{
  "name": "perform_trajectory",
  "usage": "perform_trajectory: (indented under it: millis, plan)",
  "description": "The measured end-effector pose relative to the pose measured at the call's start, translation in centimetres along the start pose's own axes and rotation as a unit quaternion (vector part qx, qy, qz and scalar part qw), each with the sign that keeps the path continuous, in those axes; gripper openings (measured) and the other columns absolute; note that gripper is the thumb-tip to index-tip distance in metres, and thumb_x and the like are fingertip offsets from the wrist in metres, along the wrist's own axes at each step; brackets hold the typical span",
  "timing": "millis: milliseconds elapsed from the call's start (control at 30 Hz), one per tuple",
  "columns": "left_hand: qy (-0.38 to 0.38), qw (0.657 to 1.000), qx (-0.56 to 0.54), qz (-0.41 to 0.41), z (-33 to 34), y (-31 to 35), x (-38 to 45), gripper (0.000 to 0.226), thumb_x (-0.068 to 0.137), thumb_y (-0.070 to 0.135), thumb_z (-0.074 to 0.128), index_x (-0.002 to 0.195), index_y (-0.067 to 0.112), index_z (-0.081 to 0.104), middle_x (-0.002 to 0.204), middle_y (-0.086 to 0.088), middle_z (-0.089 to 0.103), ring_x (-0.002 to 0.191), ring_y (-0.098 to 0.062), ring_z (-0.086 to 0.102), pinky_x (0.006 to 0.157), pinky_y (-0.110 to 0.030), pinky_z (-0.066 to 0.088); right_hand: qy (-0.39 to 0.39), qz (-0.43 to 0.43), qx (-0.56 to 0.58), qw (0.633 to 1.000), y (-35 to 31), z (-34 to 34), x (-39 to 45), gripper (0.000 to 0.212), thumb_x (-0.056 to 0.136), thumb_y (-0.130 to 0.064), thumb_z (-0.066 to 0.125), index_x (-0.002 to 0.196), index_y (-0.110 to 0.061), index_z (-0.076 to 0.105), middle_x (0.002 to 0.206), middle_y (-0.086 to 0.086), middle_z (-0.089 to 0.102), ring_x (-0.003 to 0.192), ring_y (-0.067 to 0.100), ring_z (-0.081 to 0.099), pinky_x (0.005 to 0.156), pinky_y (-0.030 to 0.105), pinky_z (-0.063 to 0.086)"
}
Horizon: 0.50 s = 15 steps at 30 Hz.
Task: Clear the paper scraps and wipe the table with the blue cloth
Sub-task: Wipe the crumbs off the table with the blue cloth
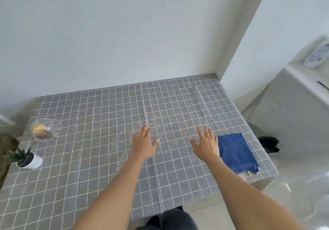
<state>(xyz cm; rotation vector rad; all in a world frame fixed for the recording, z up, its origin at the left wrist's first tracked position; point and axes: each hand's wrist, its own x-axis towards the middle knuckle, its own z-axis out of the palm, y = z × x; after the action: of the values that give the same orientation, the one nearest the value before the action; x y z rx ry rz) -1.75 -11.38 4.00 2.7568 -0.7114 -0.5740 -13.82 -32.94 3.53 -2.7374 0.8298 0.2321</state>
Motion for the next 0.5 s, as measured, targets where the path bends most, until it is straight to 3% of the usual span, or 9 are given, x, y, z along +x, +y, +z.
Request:
perform_trajectory:
  millis: [167,367,500]
  plan:
    - [-0.034,0.999,-0.004,0.038,4.2,3.2,-0.9,0.070,0.099,0.047,0.032,0.152,0.011,0.004,0.160,-0.007,-0.006,0.147,-0.023,-0.005,0.119,-0.042,0.001,0.001,0.056,-0.002,0.998,4.8,1.1,-1.7,0.063,0.095,-0.051,0.035,0.148,-0.019,0.023,0.158,0.011,0.009,0.145,0.027,0.002,0.117,0.045,0.007]
    - [-0.032,0.996,0.002,0.078,9.1,7.7,-2.6,0.070,0.099,0.049,0.026,0.152,0.012,-0.001,0.159,-0.006,-0.011,0.147,-0.020,-0.012,0.116,-0.037,-0.009,-0.009,0.092,0.007,0.996,9.3,2.1,-2.7,0.082,0.089,-0.057,0.045,0.151,-0.021,0.006,0.159,0.010,-0.003,0.146,0.027,-0.002,0.117,0.046,0.005]
    - [-0.022,0.995,0.012,0.095,11.8,9.9,-3.3,0.074,0.097,0.054,0.024,0.151,0.014,-0.007,0.157,-0.004,-0.018,0.145,-0.016,-0.018,0.117,-0.035,-0.012,-0.020,0.114,0.016,0.993,10.5,3.2,-2.6,0.092,0.084,-0.068,0.042,0.151,-0.022,-0.002,0.157,0.012,-0.012,0.145,0.028,-0.008,0.117,0.046,0.002]
